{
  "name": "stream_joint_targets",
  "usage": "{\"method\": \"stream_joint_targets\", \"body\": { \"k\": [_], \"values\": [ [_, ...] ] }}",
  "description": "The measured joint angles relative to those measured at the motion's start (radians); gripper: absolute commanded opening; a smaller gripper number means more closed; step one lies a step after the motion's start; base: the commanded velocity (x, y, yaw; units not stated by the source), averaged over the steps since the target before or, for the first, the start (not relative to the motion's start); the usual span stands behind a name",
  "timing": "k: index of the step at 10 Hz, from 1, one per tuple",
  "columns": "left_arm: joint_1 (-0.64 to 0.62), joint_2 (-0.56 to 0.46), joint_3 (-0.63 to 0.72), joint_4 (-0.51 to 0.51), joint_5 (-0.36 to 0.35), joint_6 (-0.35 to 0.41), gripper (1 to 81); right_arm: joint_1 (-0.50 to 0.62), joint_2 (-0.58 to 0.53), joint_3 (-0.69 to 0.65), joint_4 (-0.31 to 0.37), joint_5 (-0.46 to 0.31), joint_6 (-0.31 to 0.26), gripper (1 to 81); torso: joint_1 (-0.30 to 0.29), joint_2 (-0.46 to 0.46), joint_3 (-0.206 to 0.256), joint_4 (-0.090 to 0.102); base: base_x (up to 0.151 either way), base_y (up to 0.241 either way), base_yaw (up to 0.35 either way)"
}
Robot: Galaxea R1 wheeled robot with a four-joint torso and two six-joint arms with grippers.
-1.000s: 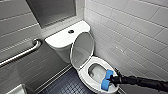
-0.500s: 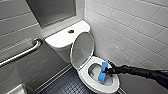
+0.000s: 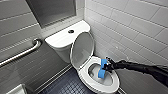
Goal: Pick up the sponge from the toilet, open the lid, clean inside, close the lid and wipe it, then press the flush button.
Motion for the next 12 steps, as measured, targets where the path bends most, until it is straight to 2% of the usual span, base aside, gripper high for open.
{"method": "stream_joint_targets", "body": {
  "k": [4,6,8,10,11,12],
  "values": [
    [0.0,0.0,0.0,0.0,0.0,0.0,81.1,0.034,0.12,-0.193,-0.029,-0.003,0.0,1.0,0.0,0.0,0.0,0.0,0.0,0.0,0.0],
    [0.0,0.0,0.0,-0.001,-0.001,0.0,81.1,0.03,0.176,-0.256,-0.032,0.042,0.011,1.0,0.0,0.0,0.0,0.0,0.0,0.0,0.0],
    [0.001,0.0,0.0,-0.001,-0.002,0.0,81.1,0.008,0.17,-0.301,-0.032,0.097,0.072,1.0,0.0,0.0,0.0,0.0,0.0,0.0,0.0],
    [0.003,0.0,0.0,-0.001,-0.005,0.0,81.1,-0.044,0.169,-0.315,-0.031,0.215,0.158,1.0,0.0,0.0,0.0,0.0,0.0,0.0,0.0],
    [0.003,0.0,0.0,-0.001,-0.005,0.0,81.1,-0.059,0.159,-0.315,-0.032,0.257,0.182,1.0,0.0,0.0,0.0,0.0,0.0,0.0,0.0],
    [0.005,0.0,0.0,0.0,-0.007,0.0,81.1,-0.059,0.15,-0.305,-0.031,0.26,0.184,1.0,0.0,0.0,0.0,0.0,0.0,0.0,0.0]
  ]
}}
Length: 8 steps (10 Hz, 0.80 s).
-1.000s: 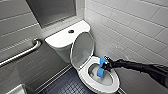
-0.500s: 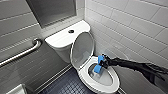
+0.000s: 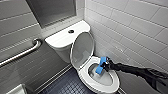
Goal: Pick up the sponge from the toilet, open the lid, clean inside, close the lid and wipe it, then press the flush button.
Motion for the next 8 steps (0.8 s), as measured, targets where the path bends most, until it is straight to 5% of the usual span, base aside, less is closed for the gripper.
{"method": "stream_joint_targets", "body": {
  "k": [8],
  "values": [
    [0.007,0.0,-0.001,0.0,0.0,0.0,81.1,-0.097,-0.267,0.313,-0.001,0.049,0.071,1.0,0.0,0.0,0.0,0.0,0.0,0.0,0.0]
  ]
}}
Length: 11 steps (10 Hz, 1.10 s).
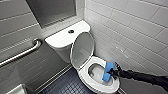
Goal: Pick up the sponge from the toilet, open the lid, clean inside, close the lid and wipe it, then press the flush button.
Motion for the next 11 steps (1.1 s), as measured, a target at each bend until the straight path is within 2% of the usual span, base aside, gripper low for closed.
{"method": "stream_joint_targets", "body": {
  "k": [3,7,11],
  "values": [
    [0.0,0.0,0.0,0.0,0.001,0.0,81.1,-0.025,-0.116,0.139,0.0,0.0,0.027,1.0,0.0,0.0,0.0,0.0,0.0,0.0,0.0],
    [0.0,0.0,0.0,0.0,0.002,0.001,81.1,-0.094,-0.265,0.281,0.0,0.092,0.051,1.0,0.0,0.0,0.0,0.0,0.0,0.0,0.0],
    [0.001,0.0,0.0,0.001,0.002,0.001,81.1,-0.182,-0.345,0.369,0.002,0.178,0.056,1.0,0.0,0.0,0.0,0.0,0.0,0.0,0.0]
  ]
}}
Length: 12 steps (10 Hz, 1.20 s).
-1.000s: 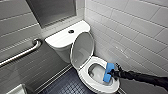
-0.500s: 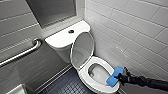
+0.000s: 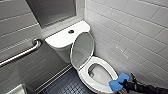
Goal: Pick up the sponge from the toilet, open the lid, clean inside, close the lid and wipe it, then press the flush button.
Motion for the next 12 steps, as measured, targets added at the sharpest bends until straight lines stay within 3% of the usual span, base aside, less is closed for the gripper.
{"method": "stream_joint_targets", "body": {
  "k": [4,7,10,12],
  "values": [
    [0.001,0.0,0.0,0.004,0.0,0.001,81.1,-0.094,-0.069,0.078,-0.003,0.033,0.001,1.0,0.0,0.0,0.0,0.0,0.0,0.0,0.0],
    [0.001,0.0,0.0,0.005,0.001,0.002,81.1,-0.183,-0.097,0.136,-0.07,-0.052,0.002,1.0,0.0,0.0,0.0,0.0,0.0,0.0,0.0],
    [0.001,0.0,0.0,0.006,0.001,0.005,81.1,-0.164,-0.101,0.178,-0.143,-0.071,0.001,1.0,0.0,0.0,0.0,0.0,0.0,0.0,0.0],
    [0.001,0.0,0.0,0.006,0.001,0.005,81.1,-0.072,-0.081,0.193,-0.189,-0.133,0.001,1.0,0.0,-0.001,0.0,0.0,0.0,0.0,0.0]
  ]
}}
